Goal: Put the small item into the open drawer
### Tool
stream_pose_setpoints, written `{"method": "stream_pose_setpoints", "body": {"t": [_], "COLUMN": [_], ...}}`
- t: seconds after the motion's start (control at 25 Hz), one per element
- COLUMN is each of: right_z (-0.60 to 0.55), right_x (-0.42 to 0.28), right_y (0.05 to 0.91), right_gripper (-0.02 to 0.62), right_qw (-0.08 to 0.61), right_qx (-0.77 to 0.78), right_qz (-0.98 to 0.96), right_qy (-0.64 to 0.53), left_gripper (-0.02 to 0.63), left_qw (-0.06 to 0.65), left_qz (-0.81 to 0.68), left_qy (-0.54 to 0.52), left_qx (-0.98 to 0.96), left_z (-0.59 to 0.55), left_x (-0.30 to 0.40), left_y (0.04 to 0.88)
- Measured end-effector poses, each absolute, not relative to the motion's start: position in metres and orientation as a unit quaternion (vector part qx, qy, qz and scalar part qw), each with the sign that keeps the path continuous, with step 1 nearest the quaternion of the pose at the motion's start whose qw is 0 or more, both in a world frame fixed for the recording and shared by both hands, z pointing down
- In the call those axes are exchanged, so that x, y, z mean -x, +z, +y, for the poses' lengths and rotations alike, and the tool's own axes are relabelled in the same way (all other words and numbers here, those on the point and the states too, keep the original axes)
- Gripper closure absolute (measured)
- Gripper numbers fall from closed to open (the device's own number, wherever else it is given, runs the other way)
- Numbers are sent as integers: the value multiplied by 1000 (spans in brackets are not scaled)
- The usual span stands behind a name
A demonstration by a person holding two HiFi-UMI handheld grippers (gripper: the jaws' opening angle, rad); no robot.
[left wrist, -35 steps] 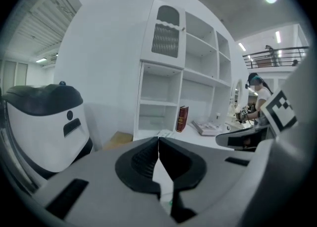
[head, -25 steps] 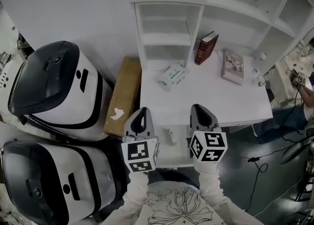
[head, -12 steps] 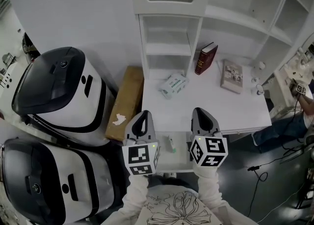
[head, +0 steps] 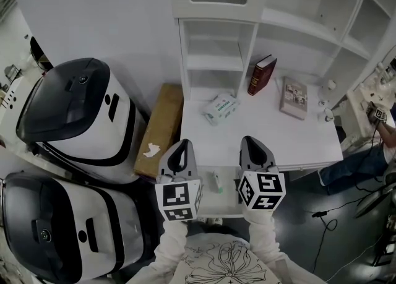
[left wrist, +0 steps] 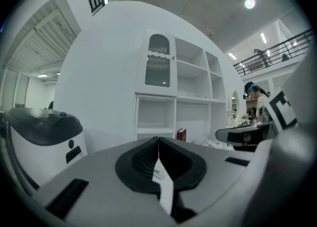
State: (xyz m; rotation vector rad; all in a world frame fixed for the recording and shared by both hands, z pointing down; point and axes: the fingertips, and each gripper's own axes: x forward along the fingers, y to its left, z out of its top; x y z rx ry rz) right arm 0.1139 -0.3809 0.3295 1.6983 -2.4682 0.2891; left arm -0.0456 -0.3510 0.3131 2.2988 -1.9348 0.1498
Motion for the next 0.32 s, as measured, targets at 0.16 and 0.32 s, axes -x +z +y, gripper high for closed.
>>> {"method": "stream_pose_setpoints", "body": {"t": [0.16,0.32], "right_z": [-383,-387], "right_x": [-112,-114], "right_y": [331,331], "right_gripper": [583,583], "right_qw": [67,68], "right_qx": [-563,-563], "right_qz": [-818,-818], "right_qy": [96,95], "left_gripper": [600,600], "left_qw": [68,66], "left_qz": [-641,-641], "left_qy": [49,49], "left_qx": [-763,-763], "left_z": [-353,-357], "left_x": [47,44], "left_y": [314,314]}}
